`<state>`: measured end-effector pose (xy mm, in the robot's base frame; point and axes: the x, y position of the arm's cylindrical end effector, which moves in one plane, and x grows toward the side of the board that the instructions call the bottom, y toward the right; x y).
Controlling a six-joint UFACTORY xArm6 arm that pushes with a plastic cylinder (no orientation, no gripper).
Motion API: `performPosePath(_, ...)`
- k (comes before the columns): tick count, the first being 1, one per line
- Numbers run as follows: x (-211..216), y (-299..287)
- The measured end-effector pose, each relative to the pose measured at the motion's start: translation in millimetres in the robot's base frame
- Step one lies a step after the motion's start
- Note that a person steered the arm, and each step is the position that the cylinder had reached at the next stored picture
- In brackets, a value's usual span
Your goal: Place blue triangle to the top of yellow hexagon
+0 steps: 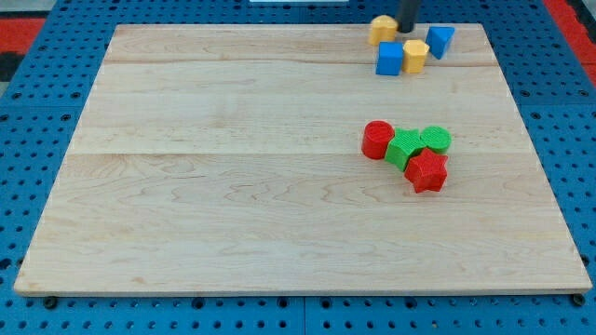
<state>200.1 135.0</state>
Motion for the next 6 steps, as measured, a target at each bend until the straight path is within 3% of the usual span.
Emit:
performPosePath(2,8,9)
performPosePath(4,3,87)
performPosePath(6,41,131)
